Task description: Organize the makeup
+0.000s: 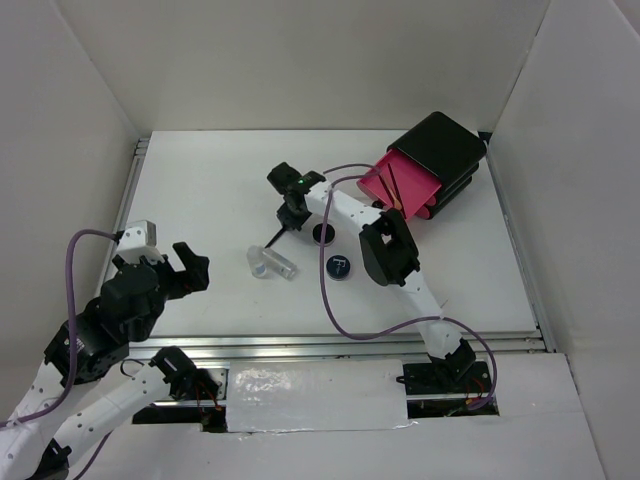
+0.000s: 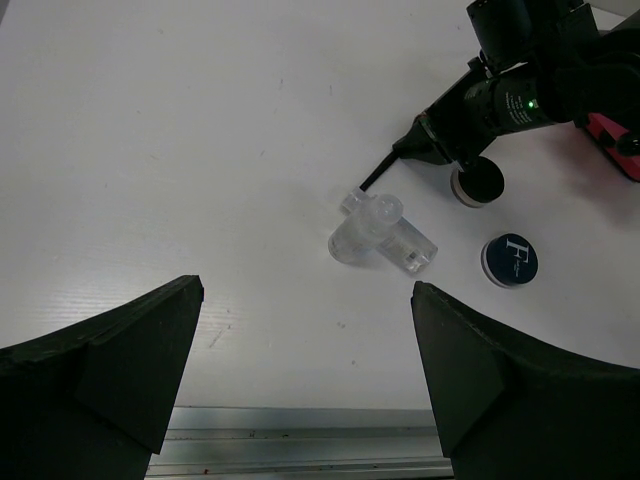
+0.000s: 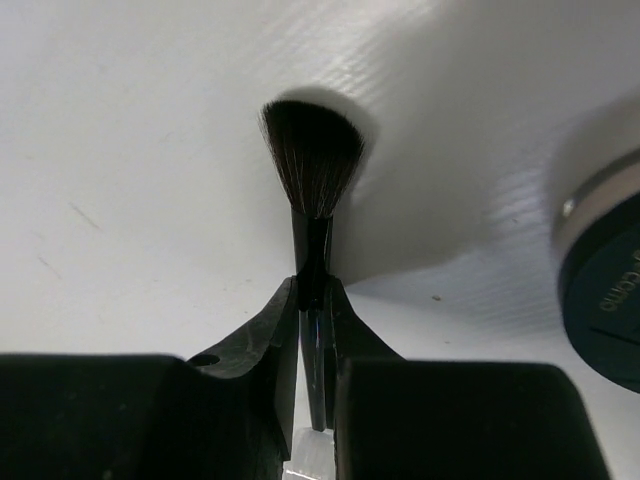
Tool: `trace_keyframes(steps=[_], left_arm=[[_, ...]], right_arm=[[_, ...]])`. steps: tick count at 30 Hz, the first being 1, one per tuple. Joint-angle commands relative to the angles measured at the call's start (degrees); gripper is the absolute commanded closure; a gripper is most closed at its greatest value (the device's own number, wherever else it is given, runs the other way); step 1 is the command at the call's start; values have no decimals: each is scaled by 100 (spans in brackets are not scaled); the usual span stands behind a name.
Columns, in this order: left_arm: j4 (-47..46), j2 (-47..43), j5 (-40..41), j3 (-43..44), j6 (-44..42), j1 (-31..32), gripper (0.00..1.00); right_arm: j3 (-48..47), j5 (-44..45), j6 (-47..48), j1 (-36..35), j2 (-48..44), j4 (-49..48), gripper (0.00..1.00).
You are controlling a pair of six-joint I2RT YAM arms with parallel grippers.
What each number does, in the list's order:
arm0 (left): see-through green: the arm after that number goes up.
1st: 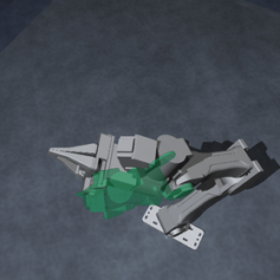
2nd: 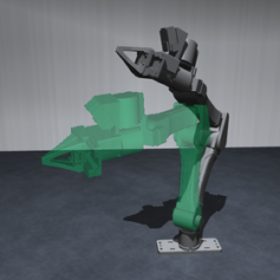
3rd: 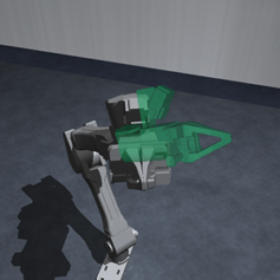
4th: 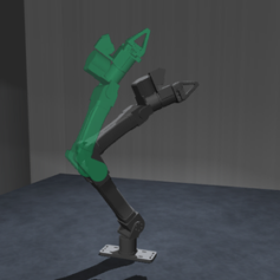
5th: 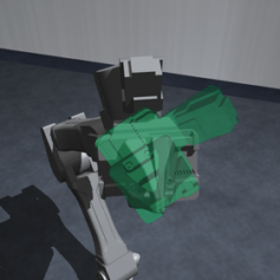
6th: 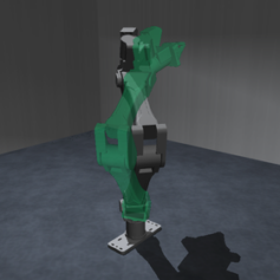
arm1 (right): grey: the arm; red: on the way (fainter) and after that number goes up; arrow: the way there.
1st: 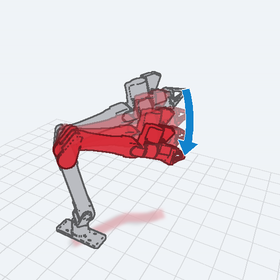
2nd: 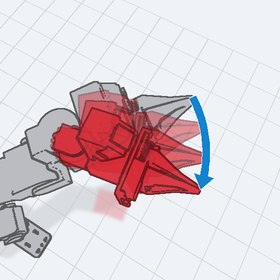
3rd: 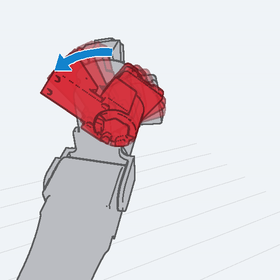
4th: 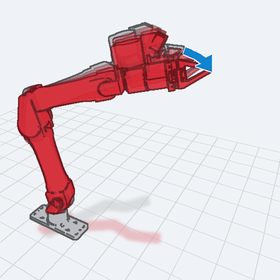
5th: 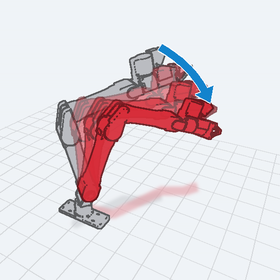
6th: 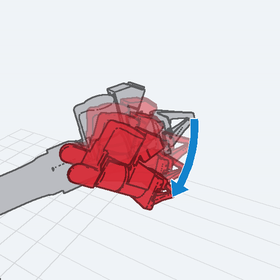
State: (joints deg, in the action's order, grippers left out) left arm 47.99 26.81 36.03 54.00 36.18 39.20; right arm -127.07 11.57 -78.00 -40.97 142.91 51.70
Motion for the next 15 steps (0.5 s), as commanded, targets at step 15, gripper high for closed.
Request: trace_keyframes(steps=[15], left_arm=[[-167, 114, 53, 49, -24, 44, 1]], right_arm=[[296, 1056, 1829, 564, -2582, -863, 100]])
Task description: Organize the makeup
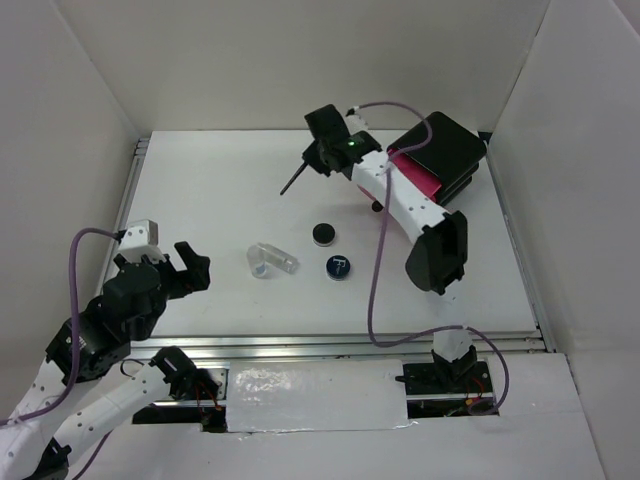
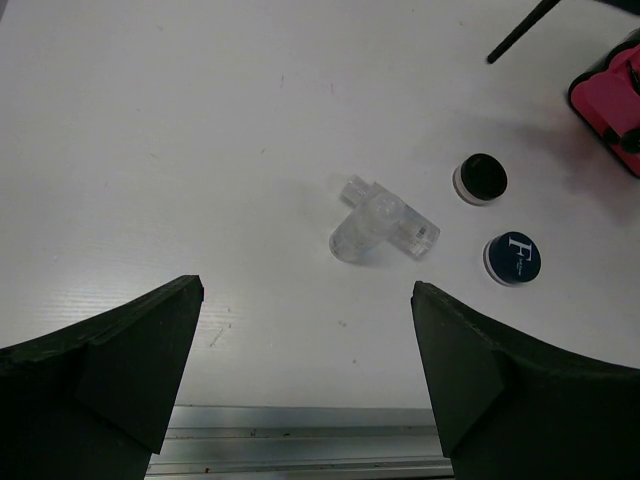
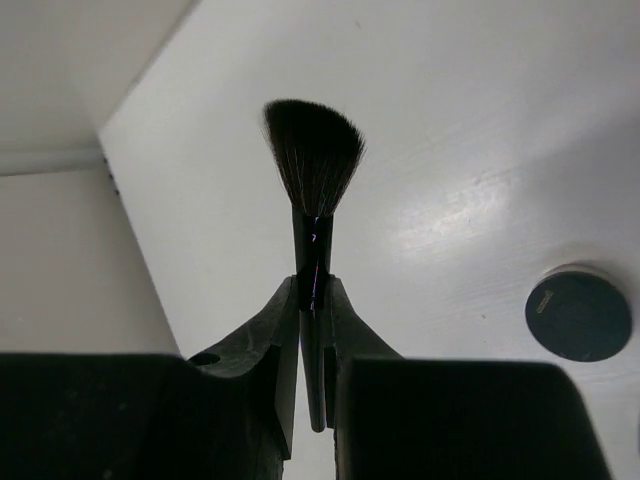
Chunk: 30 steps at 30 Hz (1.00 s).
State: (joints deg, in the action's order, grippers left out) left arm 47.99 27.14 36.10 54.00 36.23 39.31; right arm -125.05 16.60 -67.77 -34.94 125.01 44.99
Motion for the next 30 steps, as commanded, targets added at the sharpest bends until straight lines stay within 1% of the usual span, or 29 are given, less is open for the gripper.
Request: trace_keyframes(steps=[1, 3, 4, 6, 7, 8, 9, 10, 11, 12, 13, 14, 15, 17, 20, 24, 30], left_arm=[[-158, 81, 47, 49, -11, 50, 1], [-167, 73, 12, 41, -37, 50, 1], [-193, 64, -6, 32, -46, 50, 1], [-228, 90, -59, 23, -89, 59, 1], [-228, 116, -68, 23, -90, 59, 1], [-237, 143, -68, 23, -98, 68, 1], [-246, 160, -85, 14, -98, 68, 1], [-246, 204, -103, 23, -107, 68, 1], [-246, 231, -103, 23, -107, 68, 1], [-246, 257, -112, 23, -107, 68, 1], [-246, 301, -120, 23, -116, 68, 1], [-246, 310, -112, 23, -116, 68, 1], [-255, 353, -129, 14, -116, 68, 1], [-255, 380, -138, 23, -133, 77, 1], [-220, 433, -103, 32, -98, 77, 1], [-228, 337, -59, 14, -81, 103, 1], [-237, 415, -94, 23, -98, 112, 1]], right_arm=[[243, 598, 1435, -39, -1159, -306, 100], [315, 686, 2133, 92, -1504, -324, 100], [350, 704, 2850, 153, -1802, -281, 100], [473, 626, 3618, 390, -2085, -228, 100], [525, 669, 4309, 443, -2347, -141, 100], [648, 800, 4629, 496, -2471, -79, 100], [762, 992, 5180, 540, -2595, -78, 100], [902, 1508, 5438, 567, -2866, -139, 100], [1269, 1669, 5754, 593, -2990, -244, 100], [1499, 1836, 6010, 637, -3113, -550, 100], [1702, 2021, 6482, 690, -3306, -727, 100], [2087, 2275, 6643, 725, -3395, -929, 100], [2395, 2269, 6862, 847, -3509, -1314, 100], [2608, 2120, 7092, 980, -3510, -1693, 100], [2898, 2251, 7399, 1138, -3352, -2046, 100], [3223, 2199, 7480, 1261, -3168, -2205, 100], [3549, 1900, 7261, 1270, -2965, -2320, 98]])
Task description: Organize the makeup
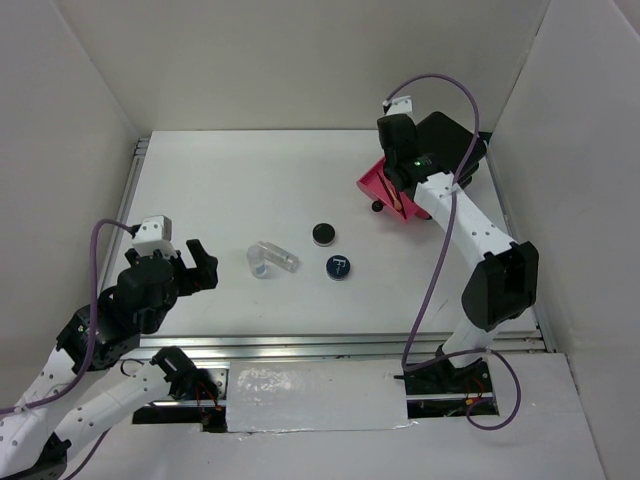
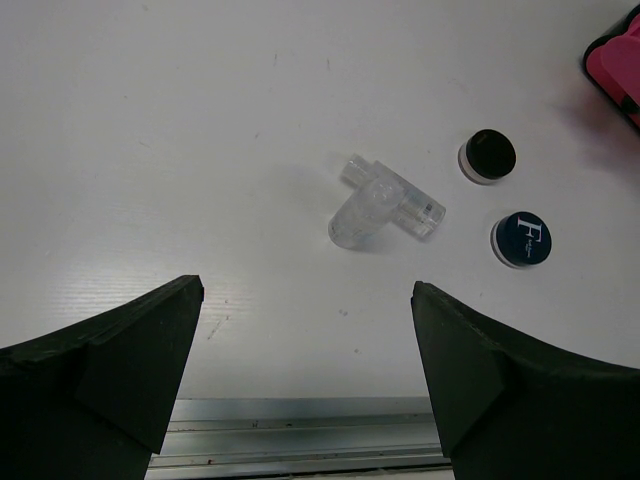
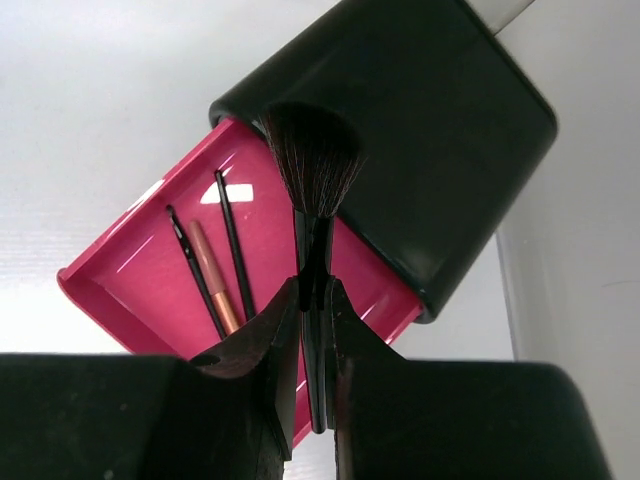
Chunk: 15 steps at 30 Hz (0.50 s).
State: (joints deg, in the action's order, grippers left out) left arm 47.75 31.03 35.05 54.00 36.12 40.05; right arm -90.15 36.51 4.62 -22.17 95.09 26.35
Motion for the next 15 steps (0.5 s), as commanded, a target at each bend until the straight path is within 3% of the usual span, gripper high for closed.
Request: trace_keyframes(steps=[1, 8, 11, 15], left_arm=[[-204, 44, 20, 32, -79, 38, 1], [-204, 26, 37, 23, -79, 38, 1], [-204, 26, 46, 23, -70, 38, 1], [-196, 26, 46, 32, -61, 38, 1]], right_arm=[[68, -126, -31, -15, 53, -429, 98], [103, -223, -453, -6, 107, -148, 86], [269, -215, -691, -6, 63, -191, 72], [218, -101, -761, -15, 150, -69, 45]])
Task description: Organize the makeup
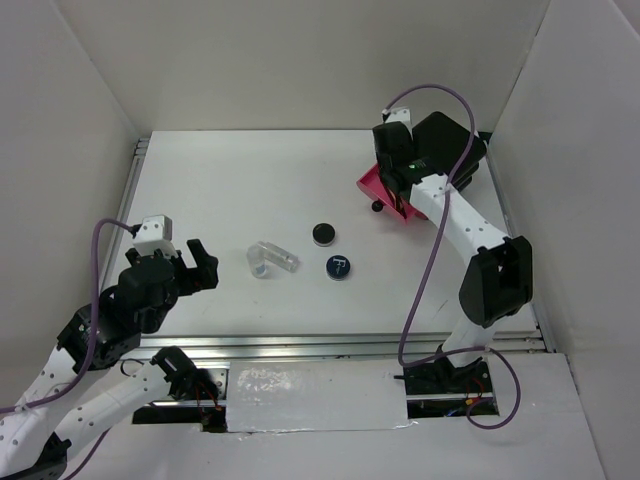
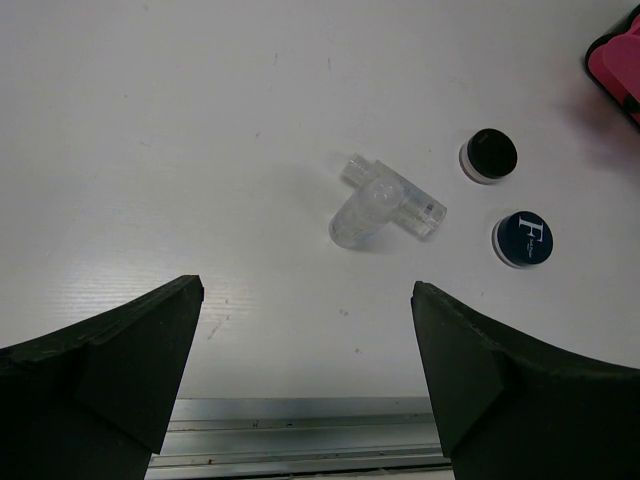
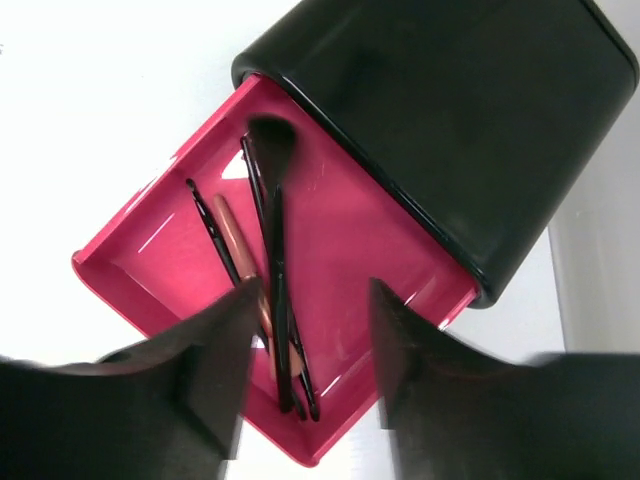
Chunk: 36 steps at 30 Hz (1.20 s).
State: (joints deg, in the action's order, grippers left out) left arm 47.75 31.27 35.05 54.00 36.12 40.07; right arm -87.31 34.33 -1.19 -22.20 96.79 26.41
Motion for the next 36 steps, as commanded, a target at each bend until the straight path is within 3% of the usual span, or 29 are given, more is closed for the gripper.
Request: trace_keyframes(steps=[1, 2, 4, 6, 7, 8, 11, 12, 13, 15, 18, 20, 25, 31, 36], left_arm=[[-187, -6, 55, 32, -61, 35, 1], [-195, -15, 55, 32, -70, 44, 1], [-196, -24, 55, 23, -61, 44, 1], [-196, -33, 64, 23, -52, 44, 1], [-196, -24, 55, 23, -52, 44, 1], [-187, -24, 64, 32, -52, 44, 1], [-178, -33, 72, 32, -44, 44, 1], [-178, -24, 90, 32, -35, 44, 1], [-169, -33, 90, 32, -26, 44, 0], [-169, -33, 81, 32, -35, 44, 1], [-187, -7, 64, 23, -52, 53, 1], [-178, 11, 64, 32, -44, 53, 1], [-160, -41, 108, 32, -17, 71, 0], [-143, -15, 116, 41, -8, 106, 0], [-160, -15, 108, 32, -26, 115, 1]], right_arm=[[-128, 83, -188, -4, 23, 56, 34], [-285, 57, -197, -21, 32, 126, 6], [-418, -57, -241, -48, -2, 284, 0], [-629, -284, -233, -240, -72, 460, 11], [-630, -338, -232, -354, -99, 539, 11], [-647, -365, -259, -486, -125, 610, 34], [-263, -479, -259, -1048, -257, 637, 51], [-130, -401, -233, -1198, -249, 585, 50], [115, -174, -250, -1478, -196, 549, 34], [231, 756, -154, -1717, 170, 610, 23], [197, 2067, 39, -2060, 847, 768, 23], [161, 2472, 284, -2201, 1112, 751, 30], [91, 2596, 584, -2228, 1561, 400, 33], [-163, 3378, 1226, -2096, 2238, 171, 33], [-208, 3255, 1366, -1982, 2317, 171, 33]])
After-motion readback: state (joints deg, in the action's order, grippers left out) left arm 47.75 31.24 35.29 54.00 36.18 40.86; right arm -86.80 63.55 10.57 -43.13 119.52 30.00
